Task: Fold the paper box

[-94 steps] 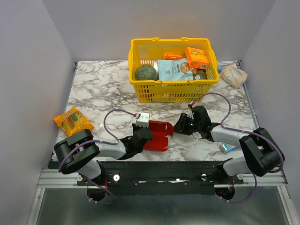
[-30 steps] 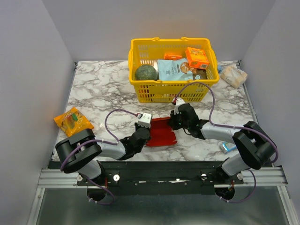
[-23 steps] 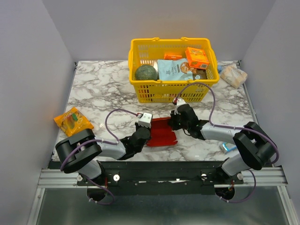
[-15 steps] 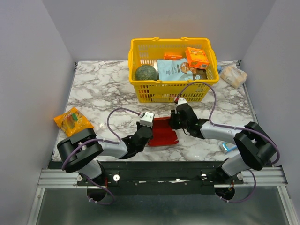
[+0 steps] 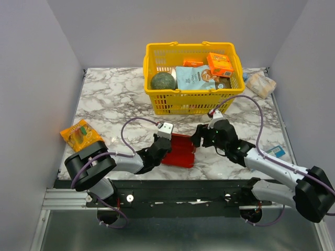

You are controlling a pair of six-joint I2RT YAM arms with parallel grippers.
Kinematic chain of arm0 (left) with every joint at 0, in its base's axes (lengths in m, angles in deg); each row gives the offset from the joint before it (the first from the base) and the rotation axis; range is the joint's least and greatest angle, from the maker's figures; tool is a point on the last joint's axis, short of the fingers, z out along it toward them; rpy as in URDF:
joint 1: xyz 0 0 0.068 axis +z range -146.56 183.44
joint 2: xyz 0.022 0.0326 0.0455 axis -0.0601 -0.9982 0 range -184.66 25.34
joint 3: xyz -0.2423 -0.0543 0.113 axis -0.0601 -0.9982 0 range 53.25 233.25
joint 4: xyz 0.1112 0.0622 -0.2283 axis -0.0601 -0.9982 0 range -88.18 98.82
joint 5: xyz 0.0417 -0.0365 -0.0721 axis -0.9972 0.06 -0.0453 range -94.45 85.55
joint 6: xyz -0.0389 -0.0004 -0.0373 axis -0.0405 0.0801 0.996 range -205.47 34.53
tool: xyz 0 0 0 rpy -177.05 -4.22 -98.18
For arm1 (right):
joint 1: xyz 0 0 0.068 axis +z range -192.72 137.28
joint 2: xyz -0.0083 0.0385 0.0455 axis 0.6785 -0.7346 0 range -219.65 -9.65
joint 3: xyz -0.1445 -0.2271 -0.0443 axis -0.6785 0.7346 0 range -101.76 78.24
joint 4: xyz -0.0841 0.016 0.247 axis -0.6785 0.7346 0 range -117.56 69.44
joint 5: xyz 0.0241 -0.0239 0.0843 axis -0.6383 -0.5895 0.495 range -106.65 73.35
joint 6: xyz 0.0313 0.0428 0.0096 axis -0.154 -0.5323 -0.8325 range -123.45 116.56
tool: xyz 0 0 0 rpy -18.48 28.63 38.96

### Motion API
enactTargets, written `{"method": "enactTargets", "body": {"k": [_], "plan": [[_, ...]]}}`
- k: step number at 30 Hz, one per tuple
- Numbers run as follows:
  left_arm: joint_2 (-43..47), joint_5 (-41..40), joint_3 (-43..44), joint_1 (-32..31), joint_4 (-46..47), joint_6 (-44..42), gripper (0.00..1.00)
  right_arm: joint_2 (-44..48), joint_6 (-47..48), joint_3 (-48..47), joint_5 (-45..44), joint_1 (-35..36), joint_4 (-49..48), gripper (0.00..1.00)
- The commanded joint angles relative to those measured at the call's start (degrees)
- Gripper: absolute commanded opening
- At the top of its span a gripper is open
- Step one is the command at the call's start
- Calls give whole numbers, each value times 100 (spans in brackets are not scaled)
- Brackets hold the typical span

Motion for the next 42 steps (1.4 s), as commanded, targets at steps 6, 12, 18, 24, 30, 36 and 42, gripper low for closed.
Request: {"method": "enactTargets", "body": {"k": [6,12,18,24,30,36,42], "plan": [[253,567,-228,177,223,19,0,1046,-365,448,-215,-145,1046,73],[324,585,-272,203,189,28,0,1028,-936,650,-251,-742,1171,61],[315,602,-255,203,189,28,0,527,-191,702,836,-831,672,56],[289,646,-237,212,189,10,0,317,161,861,1717,-813,-392,54],[262,716,-237,203,241,10,0,-158,338,879,2130,-804,-972,54],[245,769,-237,203,259,-7,0,-474,302,844,2061,-796,-1246,54],[236,813,-237,203,294,1,0,-694,171,791,1727,-769,-1439,53]]}}
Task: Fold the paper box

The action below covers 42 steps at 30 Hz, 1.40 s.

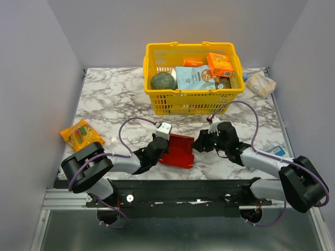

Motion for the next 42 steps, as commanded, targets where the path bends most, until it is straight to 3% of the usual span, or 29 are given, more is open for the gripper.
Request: {"method": "enactTargets", "body": {"k": [1,22,26,27,33,42], "plan": [[11,227,-30,-2,187,17,0,-277,-39,-33,-275,68,-384,52],[-25,324,-65,-2,319,34,0,-1262,-224,-428,-1145,217,-903,34],[-51,263,-47,-11,293,52,0,-1332,-242,-587,-1627,358,-613,20],[-51,236,-39,-19,267,43,0,-1350,-250,-613,-1690,419,-464,12],[-33,-27,-3,-72,126,34,0,-1472,-294,-912,-2612,683,133,3],[72,-396,50,-116,-129,43,0,-1684,-662,-1386,-4001,1008,1127,1]]}}
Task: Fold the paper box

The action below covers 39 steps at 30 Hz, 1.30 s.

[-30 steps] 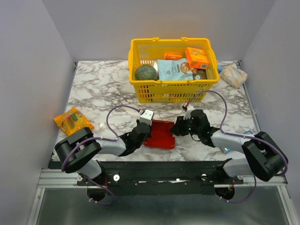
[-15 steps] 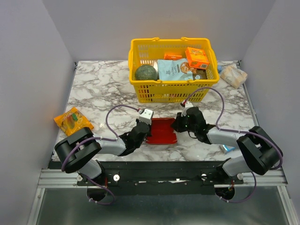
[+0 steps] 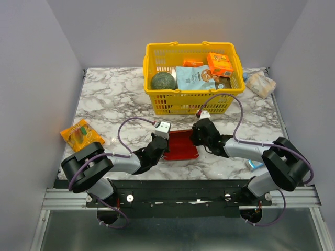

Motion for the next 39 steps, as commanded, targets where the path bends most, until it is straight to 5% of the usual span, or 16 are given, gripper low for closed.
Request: {"method": "enactTargets", "body": {"k": [1,12,32,39], "plan": [[83,-158,34,-105,-228,6,0,-215,-333,-250,-1375,31,967,1],[232,-465,131,-62,-570,-82,0,-575,-412,-777,-2526,436,1917,1],[443,-387,113,562,-1080,164,0,-286,-1194,-716,-3212,436,2832,0],[496,-176,78,800,-1098,190,0,346,-334,-146,-1968,436,1639,0]]}}
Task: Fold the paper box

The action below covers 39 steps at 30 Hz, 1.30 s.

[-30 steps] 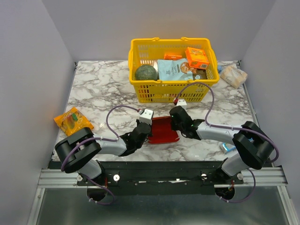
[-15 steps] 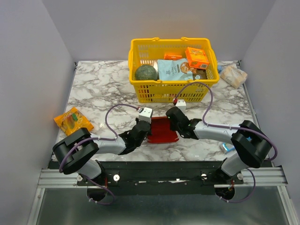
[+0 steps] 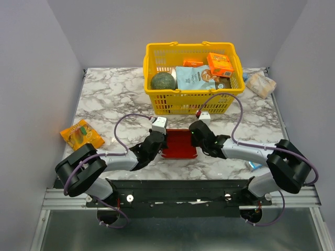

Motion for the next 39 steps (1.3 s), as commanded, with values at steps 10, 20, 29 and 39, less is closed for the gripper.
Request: {"method": "enactTargets", "body": {"k": [10,20,29,39], "plan": [[309,-773,-229,310,-420,-105,0,84,-72,-106,-827,-227,1612,0],[327,-624,-273,310,-253,-131,0,-347,-433,-449,-1312,-200,2053,0],[-182,-36,149,345,-551,-333,0,-23,-135,-371,-398,-200,1737,33],[-579,220,633,363,-1157,-614,0,1480,945,-72,1111,-104,1842,70]]}}
